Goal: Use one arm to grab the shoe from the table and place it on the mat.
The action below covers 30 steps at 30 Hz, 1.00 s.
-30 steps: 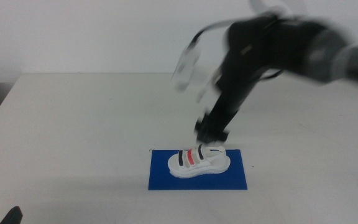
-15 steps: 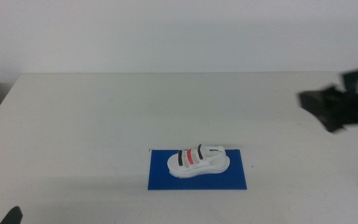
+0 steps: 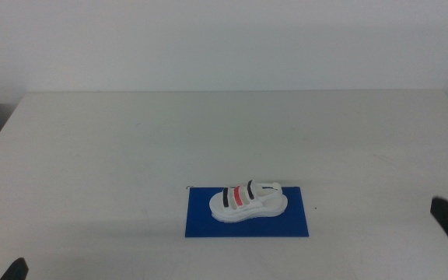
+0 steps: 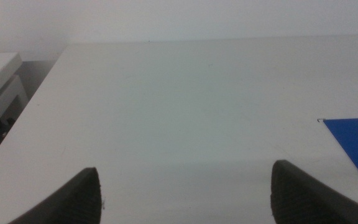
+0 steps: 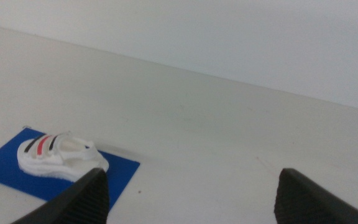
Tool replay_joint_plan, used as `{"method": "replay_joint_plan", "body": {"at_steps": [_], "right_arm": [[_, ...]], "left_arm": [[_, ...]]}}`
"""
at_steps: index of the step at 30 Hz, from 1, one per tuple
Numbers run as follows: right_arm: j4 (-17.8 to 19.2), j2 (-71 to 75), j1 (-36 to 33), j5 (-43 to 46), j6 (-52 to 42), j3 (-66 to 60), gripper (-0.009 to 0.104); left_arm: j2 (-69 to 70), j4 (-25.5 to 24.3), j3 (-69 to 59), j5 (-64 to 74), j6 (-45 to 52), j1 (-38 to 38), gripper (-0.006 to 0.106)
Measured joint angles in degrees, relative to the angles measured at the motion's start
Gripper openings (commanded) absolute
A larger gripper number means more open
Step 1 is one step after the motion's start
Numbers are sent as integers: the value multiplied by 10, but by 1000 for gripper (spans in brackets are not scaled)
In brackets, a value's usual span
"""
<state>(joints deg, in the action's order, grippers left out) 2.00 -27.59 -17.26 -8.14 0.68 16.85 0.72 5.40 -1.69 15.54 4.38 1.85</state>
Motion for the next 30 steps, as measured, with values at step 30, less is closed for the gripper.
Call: {"method": "replay_joint_plan", "body": {"at_steps": [30], "right_arm": [[-1, 282, 2, 12, 0, -185, 82]], "left_arm": [[0, 0, 0, 0, 0, 0, 94]]}}
